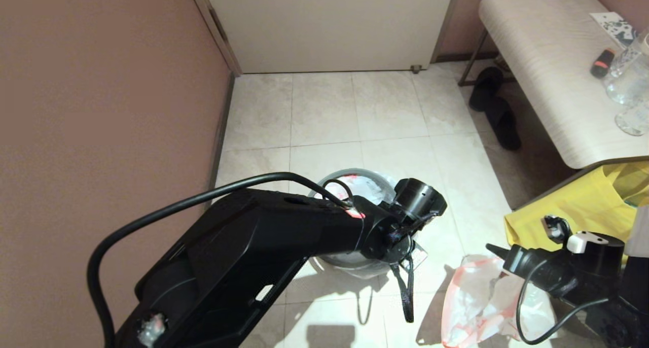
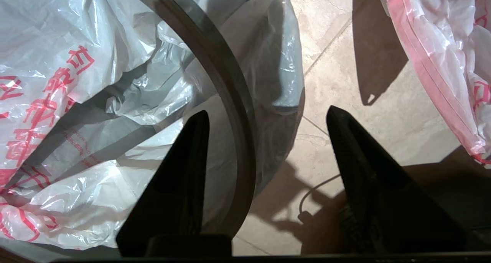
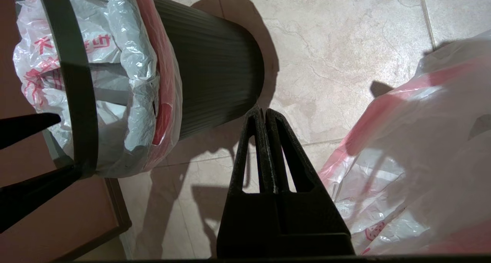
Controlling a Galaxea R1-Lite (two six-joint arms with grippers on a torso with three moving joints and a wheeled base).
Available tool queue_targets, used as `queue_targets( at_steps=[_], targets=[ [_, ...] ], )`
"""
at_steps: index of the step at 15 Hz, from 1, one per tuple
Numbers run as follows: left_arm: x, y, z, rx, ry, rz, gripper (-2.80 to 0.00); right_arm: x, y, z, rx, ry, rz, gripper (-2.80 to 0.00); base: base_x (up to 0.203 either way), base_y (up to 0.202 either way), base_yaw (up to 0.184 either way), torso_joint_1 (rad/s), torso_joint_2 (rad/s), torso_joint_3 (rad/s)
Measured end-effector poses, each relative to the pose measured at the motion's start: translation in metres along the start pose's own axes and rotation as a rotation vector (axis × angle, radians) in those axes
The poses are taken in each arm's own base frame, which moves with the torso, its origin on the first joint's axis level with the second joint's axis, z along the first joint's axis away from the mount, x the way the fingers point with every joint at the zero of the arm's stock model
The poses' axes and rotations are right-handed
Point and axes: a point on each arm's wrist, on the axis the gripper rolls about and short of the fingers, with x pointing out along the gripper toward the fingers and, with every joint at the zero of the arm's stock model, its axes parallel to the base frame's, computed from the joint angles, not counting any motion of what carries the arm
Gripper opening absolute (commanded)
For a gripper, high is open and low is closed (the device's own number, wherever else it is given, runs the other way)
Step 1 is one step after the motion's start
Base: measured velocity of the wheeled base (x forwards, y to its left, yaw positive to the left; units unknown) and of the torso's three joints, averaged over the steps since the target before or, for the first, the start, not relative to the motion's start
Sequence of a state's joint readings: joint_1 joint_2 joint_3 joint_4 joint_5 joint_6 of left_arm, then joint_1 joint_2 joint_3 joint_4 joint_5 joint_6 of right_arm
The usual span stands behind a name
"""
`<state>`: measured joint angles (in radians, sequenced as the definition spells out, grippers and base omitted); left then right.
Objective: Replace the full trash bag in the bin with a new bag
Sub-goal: Place the trash can ring on the trash can
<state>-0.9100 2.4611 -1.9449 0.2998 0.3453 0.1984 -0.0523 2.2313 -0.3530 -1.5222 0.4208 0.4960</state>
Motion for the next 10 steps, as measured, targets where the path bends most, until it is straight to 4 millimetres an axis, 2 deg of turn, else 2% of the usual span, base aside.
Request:
queue_targets(
  at_steps=[2,5,7,10],
  targets=[
    [-0.001,0.001,0.002,-0.004,-0.014,0.005,0.0,0.0,0.0,0.0,-0.001,0.001,0.002,-2.8,0.0,0.0,0.0,0.0,0.0,0.0],
    [-0.015,0.015,0.01,-0.037,-0.045,0.033,0.0,0.001,0.001,-0.001,-0.003,0.003,0.004,-2.8,0.0,0.0,0.0,0.0,0.0,0.0],
    [-0.03,0.031,0.017,-0.091,-0.076,0.067,0.0,0.001,0.003,-0.002,-0.005,0.008,0.008,-2.8,0.0,0.0,0.0,0.0,0.0,0.0],
    [-0.053,0.066,0.02,-0.269,-0.1,0.168,0.0,0.002,0.004,-0.004,-0.008,0.014,0.012,-2.8,0.0,0.0,0.0,0.0,0.0,0.0]
  ],
)
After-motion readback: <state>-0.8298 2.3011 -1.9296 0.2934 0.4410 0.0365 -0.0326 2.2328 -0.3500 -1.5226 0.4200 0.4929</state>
